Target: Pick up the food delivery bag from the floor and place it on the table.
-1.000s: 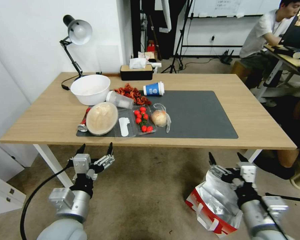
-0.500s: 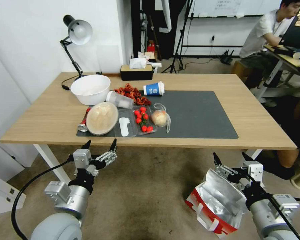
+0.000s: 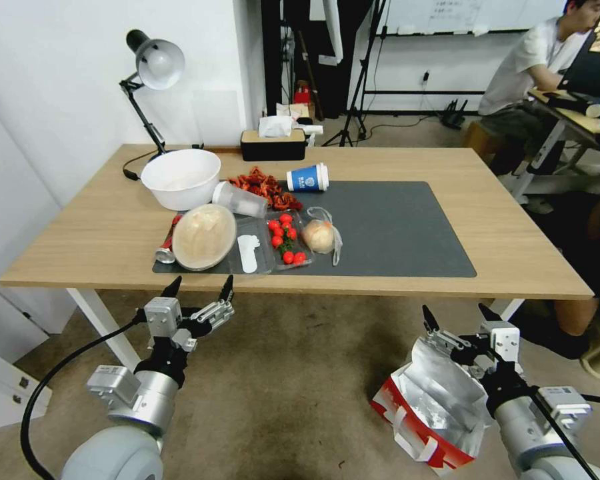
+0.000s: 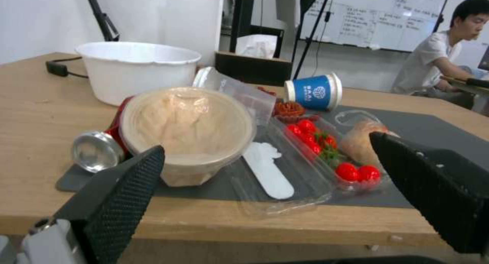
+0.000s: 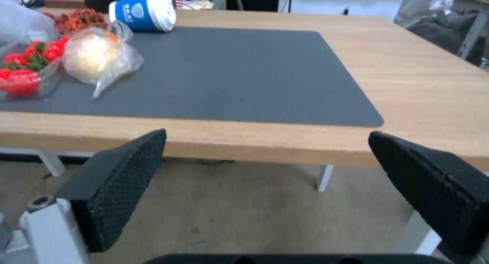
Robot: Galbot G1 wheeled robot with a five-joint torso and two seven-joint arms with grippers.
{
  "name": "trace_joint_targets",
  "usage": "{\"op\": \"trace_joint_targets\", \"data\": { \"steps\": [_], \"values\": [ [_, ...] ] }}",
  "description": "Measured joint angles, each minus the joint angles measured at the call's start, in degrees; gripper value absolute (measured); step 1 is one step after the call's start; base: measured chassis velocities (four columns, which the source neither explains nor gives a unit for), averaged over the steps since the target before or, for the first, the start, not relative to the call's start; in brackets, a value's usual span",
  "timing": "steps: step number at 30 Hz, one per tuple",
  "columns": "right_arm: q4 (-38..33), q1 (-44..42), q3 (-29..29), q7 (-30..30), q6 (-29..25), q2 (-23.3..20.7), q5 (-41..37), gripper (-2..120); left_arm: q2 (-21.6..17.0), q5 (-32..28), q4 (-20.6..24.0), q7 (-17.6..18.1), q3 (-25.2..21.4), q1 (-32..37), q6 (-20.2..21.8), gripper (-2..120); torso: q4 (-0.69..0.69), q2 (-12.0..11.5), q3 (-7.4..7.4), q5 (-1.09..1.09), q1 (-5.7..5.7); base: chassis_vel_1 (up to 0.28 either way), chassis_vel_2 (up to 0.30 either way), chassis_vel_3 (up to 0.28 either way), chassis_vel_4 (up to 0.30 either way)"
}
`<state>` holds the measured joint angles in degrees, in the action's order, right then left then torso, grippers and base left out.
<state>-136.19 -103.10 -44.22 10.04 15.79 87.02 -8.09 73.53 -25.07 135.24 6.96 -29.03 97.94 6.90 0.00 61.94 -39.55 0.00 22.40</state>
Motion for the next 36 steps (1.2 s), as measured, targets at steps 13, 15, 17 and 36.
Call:
{"op": "trace_joint_targets", "data": {
  "steps": [13,15,17,36],
  "values": [
    [0.13,-0.08,-0.34,-0.2,0.15,0.35,0.19,100,0.49,0.52,-1.23,0.29,1.42,-0.52,-0.63,100,0.0,-4.03,2.31,0.0,-1.72,0.0,0.0,0.0,0.0],
    [0.13,-0.06,-0.37,-0.2,0.19,0.34,0.19,100,0.48,0.52,-1.36,0.27,1.45,-0.58,-0.69,100,0.0,-4.39,2.51,0.0,-1.87,0.0,0.0,0.0,0.0],
    [0.12,0.0,-0.41,-0.2,0.25,0.31,0.19,100,0.46,0.53,-1.58,0.26,1.46,-0.74,-0.81,100,0.0,-5.0,2.85,0.0,-2.14,0.0,0.0,0.0,0.0],
    [-0.31,-0.89,-0.98,-0.47,0.11,0.77,1.83,100,0.77,1.71,-2.49,0.18,3.52,0.51,-2.32,100,0.0,-10.07,5.68,0.0,-4.38,0.0,0.0,0.0,0.0]
  ]
}}
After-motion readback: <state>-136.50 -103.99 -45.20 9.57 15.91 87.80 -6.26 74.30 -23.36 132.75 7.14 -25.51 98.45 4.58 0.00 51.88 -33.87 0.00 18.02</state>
